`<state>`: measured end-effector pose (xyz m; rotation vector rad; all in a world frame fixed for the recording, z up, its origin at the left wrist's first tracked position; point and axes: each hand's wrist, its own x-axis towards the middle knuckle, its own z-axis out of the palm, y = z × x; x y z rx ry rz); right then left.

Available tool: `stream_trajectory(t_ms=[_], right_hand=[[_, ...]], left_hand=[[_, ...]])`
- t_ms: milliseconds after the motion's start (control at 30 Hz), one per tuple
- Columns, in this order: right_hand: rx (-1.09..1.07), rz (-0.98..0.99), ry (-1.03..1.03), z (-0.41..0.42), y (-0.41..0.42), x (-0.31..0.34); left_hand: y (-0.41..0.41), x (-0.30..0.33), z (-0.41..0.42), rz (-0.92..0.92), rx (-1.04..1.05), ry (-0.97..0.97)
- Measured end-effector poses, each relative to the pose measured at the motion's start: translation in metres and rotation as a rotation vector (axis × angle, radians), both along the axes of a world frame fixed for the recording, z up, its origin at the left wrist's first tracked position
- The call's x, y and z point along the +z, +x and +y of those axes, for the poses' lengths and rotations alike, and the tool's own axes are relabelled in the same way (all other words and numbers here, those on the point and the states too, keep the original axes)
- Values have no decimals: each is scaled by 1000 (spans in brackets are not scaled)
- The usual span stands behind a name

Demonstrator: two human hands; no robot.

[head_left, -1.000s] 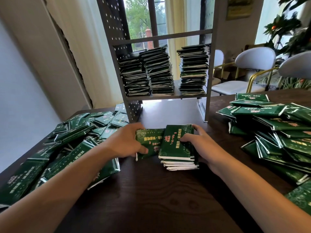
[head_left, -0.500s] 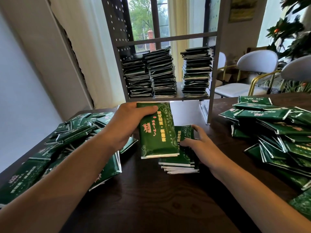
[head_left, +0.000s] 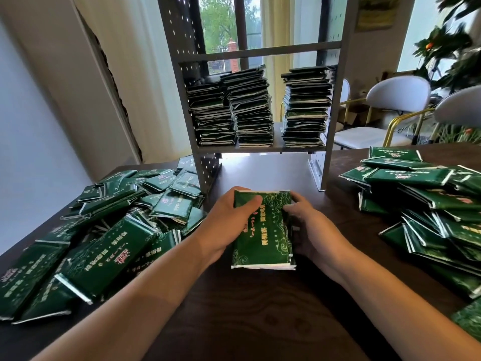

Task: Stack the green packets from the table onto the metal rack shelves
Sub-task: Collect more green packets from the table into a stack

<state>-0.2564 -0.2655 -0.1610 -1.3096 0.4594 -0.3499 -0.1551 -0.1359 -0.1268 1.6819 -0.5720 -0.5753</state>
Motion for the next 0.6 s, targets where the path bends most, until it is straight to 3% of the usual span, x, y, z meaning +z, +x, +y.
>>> stream_trajectory(t_ms=[167, 300, 467, 600], right_hand=[[43, -111, -115, 4, -6, 2], [27, -233, -168, 9, -11, 7], [91, -162, -266, 11, -12, 4], [137, -100, -341, 12, -12, 6]], left_hand=[[-7, 1, 3, -124, 98, -98], [-10, 4, 7, -212, 24, -241], [-16, -8, 7, 42, -84, -374], [-23, -18, 6, 81, -72, -379]])
